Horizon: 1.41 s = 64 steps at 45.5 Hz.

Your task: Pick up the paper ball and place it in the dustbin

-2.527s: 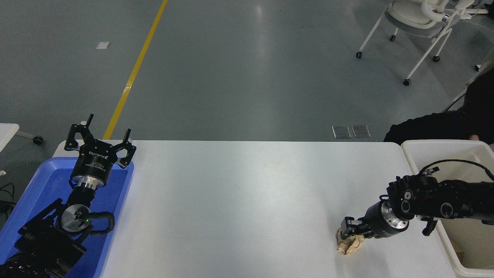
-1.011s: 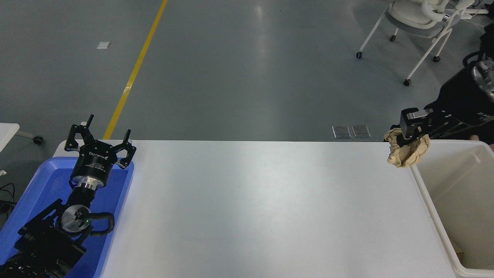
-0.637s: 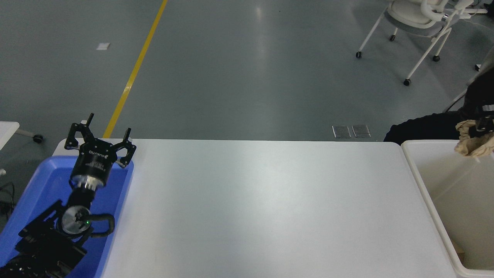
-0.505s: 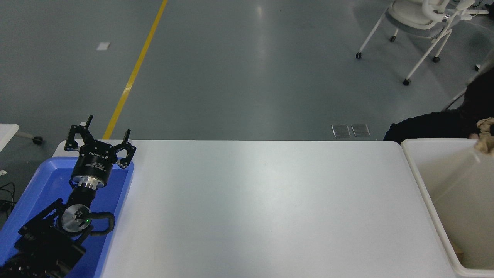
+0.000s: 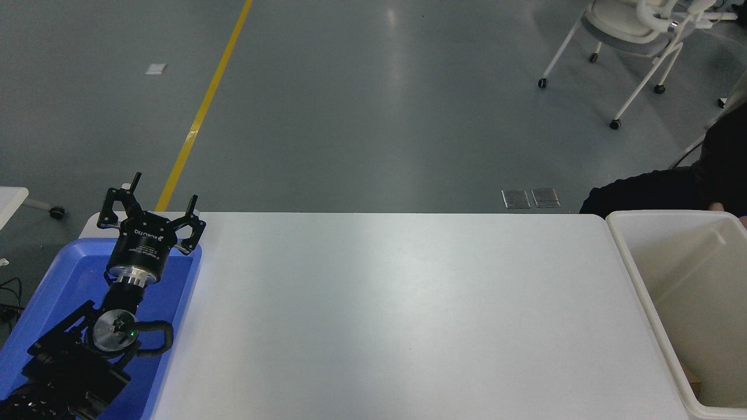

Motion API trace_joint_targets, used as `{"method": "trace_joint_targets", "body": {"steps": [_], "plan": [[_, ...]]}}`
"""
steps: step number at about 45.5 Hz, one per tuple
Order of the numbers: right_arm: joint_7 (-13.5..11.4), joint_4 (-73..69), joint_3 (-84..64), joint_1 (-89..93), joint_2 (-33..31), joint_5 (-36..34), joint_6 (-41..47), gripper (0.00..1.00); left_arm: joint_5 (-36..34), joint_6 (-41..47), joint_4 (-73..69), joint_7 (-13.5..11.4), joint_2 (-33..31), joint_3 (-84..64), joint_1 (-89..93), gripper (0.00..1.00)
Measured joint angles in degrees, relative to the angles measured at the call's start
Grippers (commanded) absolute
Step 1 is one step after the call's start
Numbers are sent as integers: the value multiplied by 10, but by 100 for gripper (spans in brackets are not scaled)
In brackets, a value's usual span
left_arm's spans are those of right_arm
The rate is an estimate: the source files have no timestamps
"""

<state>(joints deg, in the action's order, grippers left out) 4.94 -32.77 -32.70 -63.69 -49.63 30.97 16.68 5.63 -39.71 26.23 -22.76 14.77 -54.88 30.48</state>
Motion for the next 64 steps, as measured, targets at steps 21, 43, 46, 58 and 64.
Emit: {"method": "trace_joint_targets", "body": {"steps": [21, 43, 46, 58, 64], "plan": [[-9, 133, 100, 198, 141, -141, -92, 67, 0, 0, 0, 0, 0, 0, 0, 100], [-10, 154, 153, 234, 167, -155, -112, 100, 0, 0, 0, 0, 0, 0, 0, 100], [-10, 154, 158, 234, 167, -156, -112, 100, 0, 0, 0, 0, 0, 0, 0, 100], [-10, 154, 185, 223, 164, -158, -114, 100, 0, 0, 0, 0, 0, 0, 0, 100], [-10, 149, 196, 215, 161, -157, -113, 100, 0, 0, 0, 0, 0, 0, 0, 100]]}}
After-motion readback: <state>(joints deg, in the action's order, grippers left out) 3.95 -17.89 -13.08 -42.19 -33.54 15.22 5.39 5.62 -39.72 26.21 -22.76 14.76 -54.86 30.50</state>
